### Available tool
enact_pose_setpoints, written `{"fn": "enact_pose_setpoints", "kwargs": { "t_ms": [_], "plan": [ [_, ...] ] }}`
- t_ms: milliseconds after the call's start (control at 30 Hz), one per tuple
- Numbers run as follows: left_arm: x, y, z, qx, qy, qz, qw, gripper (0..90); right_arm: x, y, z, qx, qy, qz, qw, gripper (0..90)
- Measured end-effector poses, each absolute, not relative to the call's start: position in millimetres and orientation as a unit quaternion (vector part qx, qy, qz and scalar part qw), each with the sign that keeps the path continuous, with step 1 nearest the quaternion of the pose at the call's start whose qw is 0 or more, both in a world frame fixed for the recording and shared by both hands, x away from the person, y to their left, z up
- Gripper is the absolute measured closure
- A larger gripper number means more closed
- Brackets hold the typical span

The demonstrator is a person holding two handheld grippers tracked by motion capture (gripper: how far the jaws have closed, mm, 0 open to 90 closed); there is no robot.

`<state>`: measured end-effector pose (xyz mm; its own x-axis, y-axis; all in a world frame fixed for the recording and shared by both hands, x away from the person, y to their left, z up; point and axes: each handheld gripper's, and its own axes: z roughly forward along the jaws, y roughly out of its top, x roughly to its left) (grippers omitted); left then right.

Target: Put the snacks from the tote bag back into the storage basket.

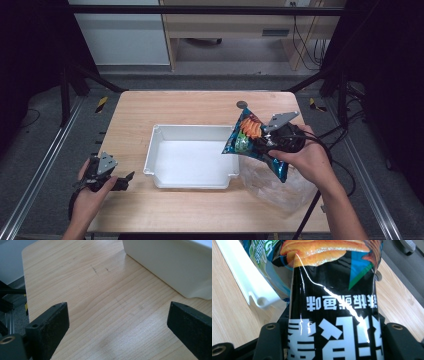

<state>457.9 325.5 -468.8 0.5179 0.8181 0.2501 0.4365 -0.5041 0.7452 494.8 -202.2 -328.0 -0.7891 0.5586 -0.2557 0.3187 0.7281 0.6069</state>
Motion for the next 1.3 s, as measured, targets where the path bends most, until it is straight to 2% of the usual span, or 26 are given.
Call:
{"fn": "enact_pose_setpoints", "kwargs": {
  "t_ms": [1300],
  "plan": [
    [458, 327, -468, 0.811, 0.387, 0.303, 0.316, 3.7, 516, -142, -331, 0.189, 0.918, 0.283, 0.205, 43.1]
  ]
}}
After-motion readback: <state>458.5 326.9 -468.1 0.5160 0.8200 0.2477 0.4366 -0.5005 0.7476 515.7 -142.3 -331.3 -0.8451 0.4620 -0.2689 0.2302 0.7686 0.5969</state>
